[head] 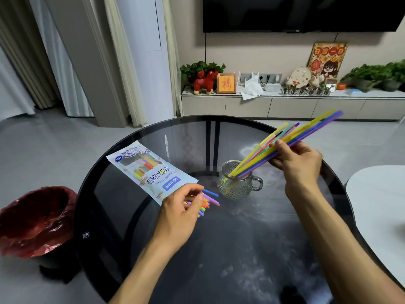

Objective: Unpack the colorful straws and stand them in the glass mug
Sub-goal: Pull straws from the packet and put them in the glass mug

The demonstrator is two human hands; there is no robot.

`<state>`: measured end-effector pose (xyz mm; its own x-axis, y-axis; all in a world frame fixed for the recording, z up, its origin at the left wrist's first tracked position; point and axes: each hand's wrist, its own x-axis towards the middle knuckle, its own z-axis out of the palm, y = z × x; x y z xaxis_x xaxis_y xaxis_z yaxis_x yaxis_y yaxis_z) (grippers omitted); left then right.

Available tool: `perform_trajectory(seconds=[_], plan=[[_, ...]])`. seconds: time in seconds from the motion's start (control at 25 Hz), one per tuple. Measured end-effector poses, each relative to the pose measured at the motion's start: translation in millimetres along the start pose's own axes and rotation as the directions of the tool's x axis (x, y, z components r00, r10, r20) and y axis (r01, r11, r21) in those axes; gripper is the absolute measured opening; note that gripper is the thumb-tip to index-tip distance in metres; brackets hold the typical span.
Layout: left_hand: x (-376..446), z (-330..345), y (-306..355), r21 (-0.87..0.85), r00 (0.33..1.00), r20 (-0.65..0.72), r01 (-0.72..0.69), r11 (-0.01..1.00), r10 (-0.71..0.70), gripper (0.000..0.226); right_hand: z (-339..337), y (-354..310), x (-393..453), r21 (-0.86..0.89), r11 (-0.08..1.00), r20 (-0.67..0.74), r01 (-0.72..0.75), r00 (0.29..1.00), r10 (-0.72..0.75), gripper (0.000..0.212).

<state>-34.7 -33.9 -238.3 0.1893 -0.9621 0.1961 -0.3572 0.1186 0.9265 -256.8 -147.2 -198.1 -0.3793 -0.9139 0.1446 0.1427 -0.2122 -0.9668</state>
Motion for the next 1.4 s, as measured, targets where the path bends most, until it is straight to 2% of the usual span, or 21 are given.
perform_trajectory(seconds=[0.12, 0.36, 0.48, 0.56, 0.6, 0.68, 0.72, 0.76, 0.84, 0.92, 0.96, 1.04, 1.12, 1.24, 1.4], plan=[[1, 3, -3, 0.03, 1.0, 0.024, 0.011, 1.0, -0.012, 0.013, 7, 13, 2, -0.099, 0.995, 0.085, -0.017, 0.996, 0.026, 0.005], [1, 6, -5, 0.105, 0.998, 0.055, -0.042, 0.994, 0.036, 0.016, 14, 28, -4, -0.355, 0.932, 0.182, 0.073, 0.983, -0.007, 0.004], [-1, 3, -9, 0.252, 0.987, 0.092, -0.149, 0.956, 0.13, 0.017, 5, 27, -1, -0.608, 0.785, 0.113, 0.12, 0.992, -0.064, 0.041], [1, 0, -19, 0.504, 0.983, 0.09, -0.186, 0.844, 0.163, 0.016, -10, 15, -2, -0.769, 0.634, 0.103, 0.08, 0.995, 0.0, 0.057], [3, -1, -25, 0.643, 0.987, 0.108, -0.16, 0.749, 0.119, 0.025, -18, 8, -6, -0.811, 0.582, 0.148, 0.061, 0.984, 0.103, 0.056], [6, -2, -34, 0.798, 0.984, 0.161, -0.083, 0.597, -0.078, 0.047, -26, -6, -23, -0.834, 0.547, 0.294, 0.069, 0.895, 0.335, 0.043], [8, -2, -37, 0.817, 0.968, 0.191, -0.064, 0.573, -0.165, 0.053, -23, -9, -35, -0.813, 0.572, 0.384, 0.112, 0.84, 0.383, 0.037], [9, -1, -37, 0.818, 0.95, 0.221, -0.059, 0.572, -0.218, 0.057, -16, -9, -47, -0.774, 0.603, 0.472, 0.192, 0.809, 0.349, 0.034], [8, -1, -34, 0.804, 0.934, 0.274, -0.091, 0.588, -0.229, 0.057, 6, 4, -71, -0.695, 0.599, 0.58, 0.397, 0.802, 0.141, 0.027], [3, -2, -28, 0.786, 0.924, 0.33, -0.155, 0.599, -0.193, 0.053, 27, 29, -87, -0.713, 0.462, 0.595, 0.528, 0.804, 0.001, 0.022], [-1, -2, -26, 0.775, 0.917, 0.357, -0.184, 0.604, -0.179, 0.052, 36, 42, -93, -0.742, 0.379, 0.599, 0.553, 0.801, 0.005, 0.024], [-8, -4, -25, 0.755, 0.907, 0.388, -0.214, 0.62, -0.16, 0.054, 46, 62, -98, -0.779, 0.263, 0.612, 0.569, 0.781, 0.122, 0.03], [-11, -8, -26, 0.738, 0.91, 0.384, -0.201, 0.644, -0.156, 0.057, 51, 70, -93, -0.8, 0.229, 0.598, 0.554, 0.767, 0.234, 0.032], [-9, -10, -28, 0.726, 0.916, 0.378, -0.204, 0.656, -0.133, 0.06, 52, 71, -83, -0.817, 0.245, 0.576, 0.522, 0.743, 0.34, 0.031], [-5, -8, -33, 0.728, 0.916, 0.382, -0.215, 0.651, -0.124, 0.061, 52, 67, -85, -0.829, 0.228, 0.558, 0.511, 0.727, 0.399, 0.029]])
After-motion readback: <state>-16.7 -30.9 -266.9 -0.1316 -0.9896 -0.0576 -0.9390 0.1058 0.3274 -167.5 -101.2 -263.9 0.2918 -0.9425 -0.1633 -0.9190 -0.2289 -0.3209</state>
